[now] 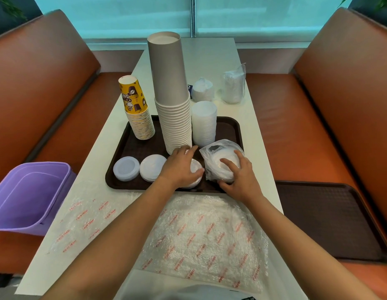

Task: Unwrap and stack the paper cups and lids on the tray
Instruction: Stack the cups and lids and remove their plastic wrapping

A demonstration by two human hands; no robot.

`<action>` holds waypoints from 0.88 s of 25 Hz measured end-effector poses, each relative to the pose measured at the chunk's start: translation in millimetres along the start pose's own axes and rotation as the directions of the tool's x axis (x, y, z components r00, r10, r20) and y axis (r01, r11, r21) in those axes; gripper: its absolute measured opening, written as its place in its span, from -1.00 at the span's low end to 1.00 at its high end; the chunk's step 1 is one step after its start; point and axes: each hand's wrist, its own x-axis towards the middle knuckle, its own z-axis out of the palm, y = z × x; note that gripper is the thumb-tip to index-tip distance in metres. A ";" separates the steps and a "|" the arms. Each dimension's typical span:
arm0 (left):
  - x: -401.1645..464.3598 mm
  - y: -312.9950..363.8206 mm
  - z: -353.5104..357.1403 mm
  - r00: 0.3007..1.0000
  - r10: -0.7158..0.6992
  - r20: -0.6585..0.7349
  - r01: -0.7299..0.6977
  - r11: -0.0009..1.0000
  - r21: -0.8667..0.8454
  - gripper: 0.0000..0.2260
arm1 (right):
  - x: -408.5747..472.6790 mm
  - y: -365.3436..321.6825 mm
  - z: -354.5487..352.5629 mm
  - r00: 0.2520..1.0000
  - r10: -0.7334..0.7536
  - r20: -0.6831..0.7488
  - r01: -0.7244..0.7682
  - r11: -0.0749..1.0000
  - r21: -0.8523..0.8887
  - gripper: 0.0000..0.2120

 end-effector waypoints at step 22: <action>59.6 52.1 7.7 0.903 0.172 0.393 -0.198 0.980 0.027 -0.21 | -2.5 8.8 5.3 0.962 0.273 0.003 -0.270 0.952 0.147 -0.05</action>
